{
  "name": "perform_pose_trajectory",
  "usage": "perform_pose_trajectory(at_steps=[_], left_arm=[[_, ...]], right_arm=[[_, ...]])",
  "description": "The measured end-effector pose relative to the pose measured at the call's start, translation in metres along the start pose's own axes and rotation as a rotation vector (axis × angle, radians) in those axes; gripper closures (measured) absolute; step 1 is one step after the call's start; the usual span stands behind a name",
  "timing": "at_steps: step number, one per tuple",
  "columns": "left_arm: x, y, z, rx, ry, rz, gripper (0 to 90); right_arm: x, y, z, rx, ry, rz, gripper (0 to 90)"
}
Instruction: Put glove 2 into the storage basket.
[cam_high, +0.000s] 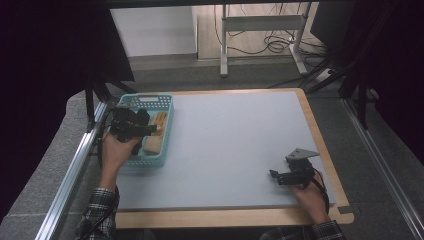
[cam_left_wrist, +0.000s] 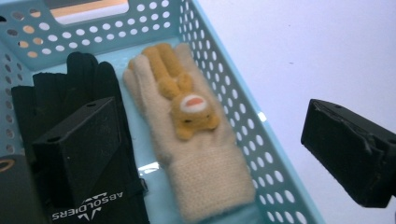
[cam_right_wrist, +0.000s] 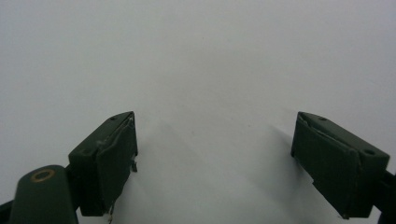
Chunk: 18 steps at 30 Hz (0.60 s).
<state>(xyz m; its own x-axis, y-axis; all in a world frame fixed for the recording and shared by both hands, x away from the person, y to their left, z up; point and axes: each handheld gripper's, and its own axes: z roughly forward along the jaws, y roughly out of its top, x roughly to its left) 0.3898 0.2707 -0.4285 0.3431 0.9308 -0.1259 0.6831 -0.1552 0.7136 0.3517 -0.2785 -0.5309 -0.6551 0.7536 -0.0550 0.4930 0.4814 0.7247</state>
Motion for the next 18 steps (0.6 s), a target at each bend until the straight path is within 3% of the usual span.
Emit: perform_pose_trajectory(at_steps=[18], left_arm=[[-0.029, 0.002, -0.005, -0.011, -0.026, 0.075, 4.1]], right_arm=[[0.000, 0.000, 0.000, 0.000, 0.000, -0.001, 14.0]])
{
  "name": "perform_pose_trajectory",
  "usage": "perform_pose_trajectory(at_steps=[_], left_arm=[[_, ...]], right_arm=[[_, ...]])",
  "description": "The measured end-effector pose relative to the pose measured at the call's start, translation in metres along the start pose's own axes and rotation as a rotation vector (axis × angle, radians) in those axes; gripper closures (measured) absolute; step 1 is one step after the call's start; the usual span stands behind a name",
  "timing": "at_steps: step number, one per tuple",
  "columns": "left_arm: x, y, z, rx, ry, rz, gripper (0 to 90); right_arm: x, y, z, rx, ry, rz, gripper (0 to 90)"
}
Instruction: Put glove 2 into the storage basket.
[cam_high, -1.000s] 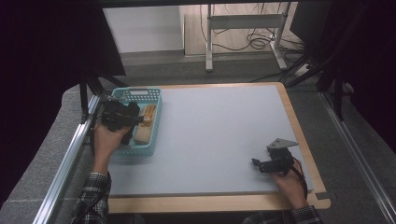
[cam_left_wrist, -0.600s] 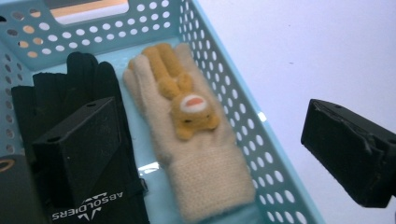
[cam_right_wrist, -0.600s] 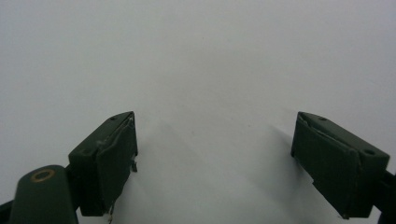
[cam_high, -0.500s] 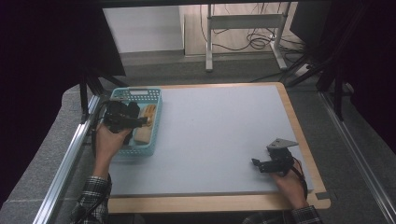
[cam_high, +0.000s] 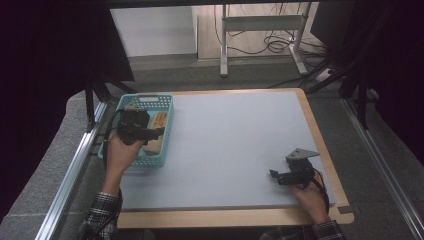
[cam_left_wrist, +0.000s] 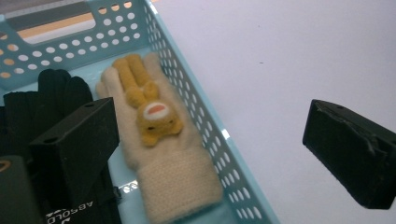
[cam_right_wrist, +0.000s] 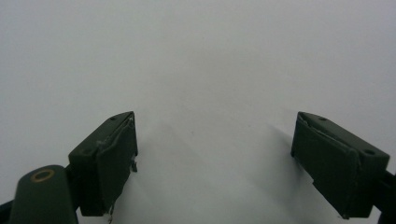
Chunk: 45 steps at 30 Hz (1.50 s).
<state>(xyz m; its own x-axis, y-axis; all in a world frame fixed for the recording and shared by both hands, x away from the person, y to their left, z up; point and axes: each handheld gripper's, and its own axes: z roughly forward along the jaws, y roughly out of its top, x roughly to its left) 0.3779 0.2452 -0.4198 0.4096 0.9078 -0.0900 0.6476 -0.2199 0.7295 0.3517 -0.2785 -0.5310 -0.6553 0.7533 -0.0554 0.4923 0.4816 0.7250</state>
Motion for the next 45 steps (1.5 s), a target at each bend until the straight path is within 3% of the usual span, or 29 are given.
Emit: perform_pose_trajectory(at_steps=[14, 36, 45], left_arm=[[-0.027, -0.001, 0.009, 0.000, -0.035, 0.056, 2.9], [-0.085, -0.008, 0.037, 0.010, -0.150, 0.150, 0.9], [-0.105, -0.015, 0.047, 0.006, -0.187, 0.169, 0.2]], right_arm=[[0.000, 0.000, 0.000, 0.000, 0.000, 0.000, 14.0], [0.000, 0.000, 0.000, 0.000, 0.000, 0.001, 14.0], [0.000, 0.000, 0.000, -0.001, 0.000, 0.002, 14.0]])
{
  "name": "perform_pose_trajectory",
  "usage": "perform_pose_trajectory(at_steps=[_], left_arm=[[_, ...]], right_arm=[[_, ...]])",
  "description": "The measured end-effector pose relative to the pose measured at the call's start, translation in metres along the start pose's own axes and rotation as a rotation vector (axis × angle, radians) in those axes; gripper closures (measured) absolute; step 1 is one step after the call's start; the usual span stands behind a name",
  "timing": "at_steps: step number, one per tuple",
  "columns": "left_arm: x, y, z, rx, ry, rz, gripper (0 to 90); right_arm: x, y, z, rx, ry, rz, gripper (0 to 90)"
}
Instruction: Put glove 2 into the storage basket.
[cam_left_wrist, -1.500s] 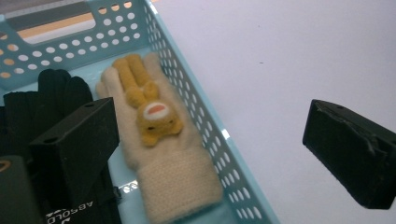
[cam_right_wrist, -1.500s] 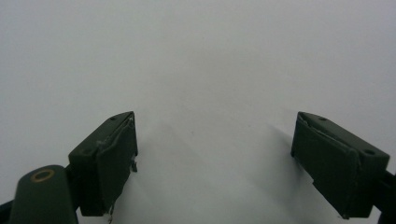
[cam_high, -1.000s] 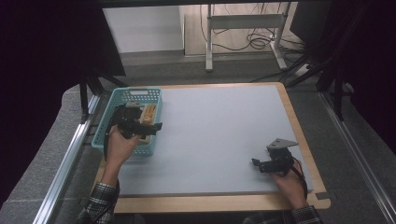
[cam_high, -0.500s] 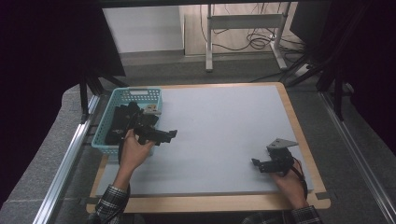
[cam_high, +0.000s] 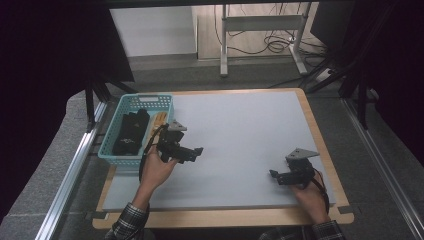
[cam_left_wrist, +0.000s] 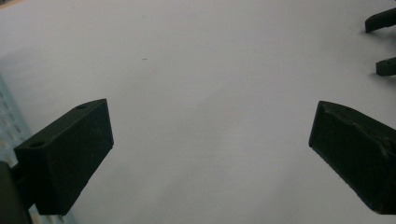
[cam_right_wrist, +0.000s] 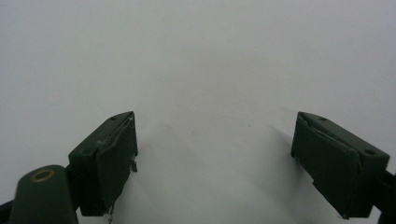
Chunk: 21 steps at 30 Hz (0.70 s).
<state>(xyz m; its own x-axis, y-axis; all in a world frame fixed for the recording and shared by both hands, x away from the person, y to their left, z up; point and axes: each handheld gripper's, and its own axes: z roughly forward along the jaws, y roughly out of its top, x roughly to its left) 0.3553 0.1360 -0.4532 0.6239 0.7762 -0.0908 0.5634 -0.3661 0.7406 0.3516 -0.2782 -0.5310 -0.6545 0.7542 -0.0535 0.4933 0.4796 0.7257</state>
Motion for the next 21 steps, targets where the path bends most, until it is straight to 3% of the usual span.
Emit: perform_pose_trajectory(at_steps=[10, 16, 21], left_arm=[[-0.014, -0.014, 0.015, -0.002, -0.038, 0.008, 0.1], [-0.024, -0.028, 0.025, 0.010, -0.058, 0.052, 0.1], [-0.029, -0.037, 0.032, 0.016, -0.067, 0.063, 0.0]], right_arm=[[0.000, 0.000, 0.000, 0.001, 0.000, 0.000, 14.0], [0.000, 0.000, 0.000, 0.001, 0.000, -0.001, 14.1], [0.000, 0.000, 0.000, 0.000, 0.000, 0.000, 14.0]])
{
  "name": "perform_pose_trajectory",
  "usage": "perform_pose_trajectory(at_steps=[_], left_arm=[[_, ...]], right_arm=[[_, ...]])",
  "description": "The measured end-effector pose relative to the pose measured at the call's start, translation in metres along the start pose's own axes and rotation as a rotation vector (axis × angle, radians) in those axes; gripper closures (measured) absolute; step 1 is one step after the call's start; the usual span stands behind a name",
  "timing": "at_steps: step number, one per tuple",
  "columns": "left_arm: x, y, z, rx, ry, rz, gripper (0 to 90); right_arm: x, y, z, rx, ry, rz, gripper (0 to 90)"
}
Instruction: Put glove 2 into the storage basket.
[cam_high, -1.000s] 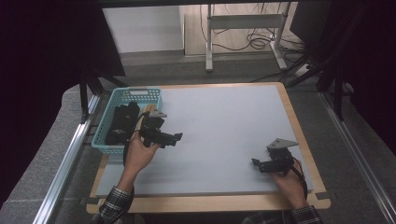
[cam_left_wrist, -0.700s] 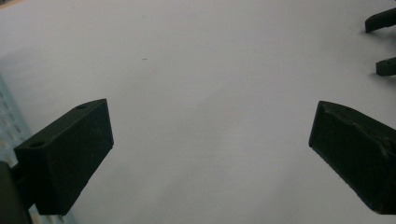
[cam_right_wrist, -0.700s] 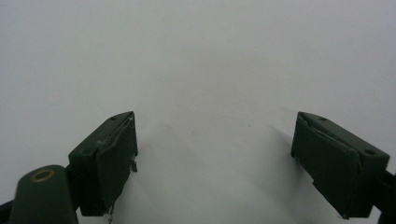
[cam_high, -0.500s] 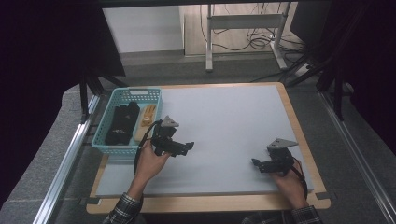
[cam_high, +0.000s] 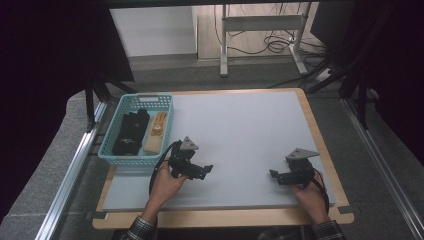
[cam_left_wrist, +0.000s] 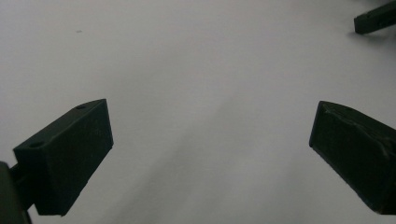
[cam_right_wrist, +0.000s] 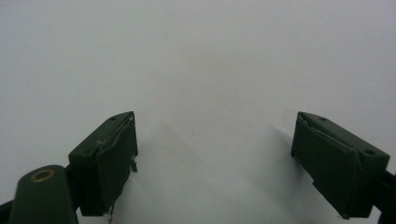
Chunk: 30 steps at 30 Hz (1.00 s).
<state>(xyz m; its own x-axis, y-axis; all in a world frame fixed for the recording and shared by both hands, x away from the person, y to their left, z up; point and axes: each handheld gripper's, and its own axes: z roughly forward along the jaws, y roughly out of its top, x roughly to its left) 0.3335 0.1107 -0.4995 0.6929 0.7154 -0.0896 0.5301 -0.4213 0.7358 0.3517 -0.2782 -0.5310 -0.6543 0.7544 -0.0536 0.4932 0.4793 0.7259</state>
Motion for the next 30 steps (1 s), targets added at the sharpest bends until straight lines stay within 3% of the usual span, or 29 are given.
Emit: perform_pose_trajectory(at_steps=[5, 11, 16, 20, 30], left_arm=[[-0.003, -0.013, 0.008, 0.022, -0.009, 0.011, 0.0], [-0.008, -0.030, 0.017, 0.078, 0.001, 0.064, 0.0], [-0.008, -0.041, 0.024, 0.104, 0.012, 0.061, 0.0], [-0.008, -0.045, 0.023, 0.070, 0.012, 0.052, 0.0], [-0.009, -0.045, 0.024, 0.073, 0.024, 0.061, 0.0]], right_arm=[[0.000, 0.000, 0.000, 0.001, 0.000, 0.000, 14.0], [0.000, 0.000, 0.000, 0.002, -0.001, -0.001, 14.0], [0.000, 0.000, 0.000, 0.000, -0.001, -0.001, 14.0], [0.000, 0.000, 0.000, -0.001, -0.001, 0.001, 14.0], [0.000, 0.000, 0.000, 0.000, -0.002, -0.002, 13.9]])
